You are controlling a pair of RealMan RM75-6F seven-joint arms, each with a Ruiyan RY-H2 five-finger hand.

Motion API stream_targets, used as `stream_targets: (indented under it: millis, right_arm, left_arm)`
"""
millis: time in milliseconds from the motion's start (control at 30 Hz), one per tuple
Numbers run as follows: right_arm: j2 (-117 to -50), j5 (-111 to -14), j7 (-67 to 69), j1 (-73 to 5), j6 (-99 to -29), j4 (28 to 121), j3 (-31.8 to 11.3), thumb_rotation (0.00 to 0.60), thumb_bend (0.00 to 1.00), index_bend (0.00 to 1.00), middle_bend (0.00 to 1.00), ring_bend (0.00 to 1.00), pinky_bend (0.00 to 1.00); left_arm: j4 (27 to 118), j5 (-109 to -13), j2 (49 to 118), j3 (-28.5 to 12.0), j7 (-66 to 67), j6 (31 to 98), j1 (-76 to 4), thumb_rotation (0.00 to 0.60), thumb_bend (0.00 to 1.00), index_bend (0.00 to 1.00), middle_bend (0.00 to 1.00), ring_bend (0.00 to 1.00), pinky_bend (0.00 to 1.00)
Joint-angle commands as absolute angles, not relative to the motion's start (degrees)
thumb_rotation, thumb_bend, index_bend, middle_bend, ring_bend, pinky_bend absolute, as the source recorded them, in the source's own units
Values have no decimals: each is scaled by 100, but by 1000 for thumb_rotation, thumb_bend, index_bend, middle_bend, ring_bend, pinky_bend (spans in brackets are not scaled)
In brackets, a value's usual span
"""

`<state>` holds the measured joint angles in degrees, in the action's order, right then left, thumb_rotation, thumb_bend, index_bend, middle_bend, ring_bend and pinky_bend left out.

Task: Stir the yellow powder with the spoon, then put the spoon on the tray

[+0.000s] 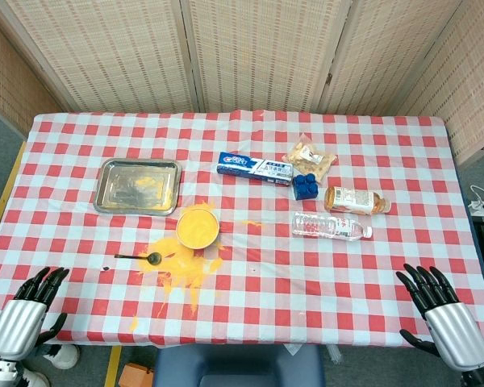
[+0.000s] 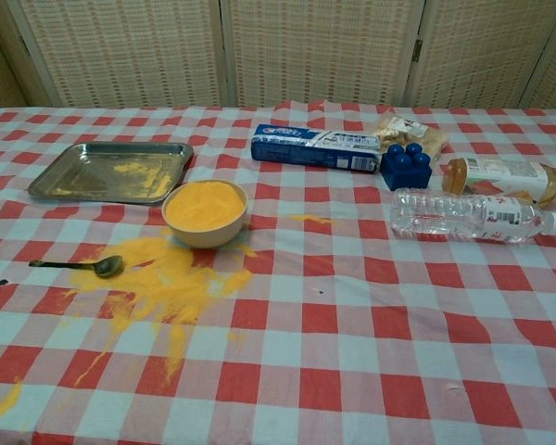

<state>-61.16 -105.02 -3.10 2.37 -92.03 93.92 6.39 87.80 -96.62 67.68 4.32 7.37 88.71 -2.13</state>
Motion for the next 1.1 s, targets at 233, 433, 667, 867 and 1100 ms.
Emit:
stream_targets:
  millis: [233,433,667,867,1100]
  right_arm:
    - [-6131,-10297,-245,200,-9114,9401,563,600,22,0,0,0,0]
    - [-6175,-10072,-266,114,-8922,9409,471,600,22,0,0,0,0]
    - [-6218,-9996,-388,76,-8803,9433,463,600,22,0,0,0,0]
    - [-6215,-9934,-388,62,-8770,9439,450,600,22,0,0,0,0]
    - [-6216,-9891,-388,53,-8740,9433,450,600,22,0,0,0,0]
  left_arm:
    - [8398,-10010,7263,173,519,9245,-367,600,391,48,464,354,585]
    - [8619,-9504,7506,-107,558,8419,-814,600,395,417,1000,997,1000]
    - [8738,-9001,7757,-309,1335,7624,-1234,600,404,443,1000,1000,1000]
    - [8308,-8777,8225,-511,1779,7430,-1510,600,406,440,1000,1000,1000]
    - [7464,-8697,8832,-666,1971,7453,-1759,600,404,436,1000,1000,1000]
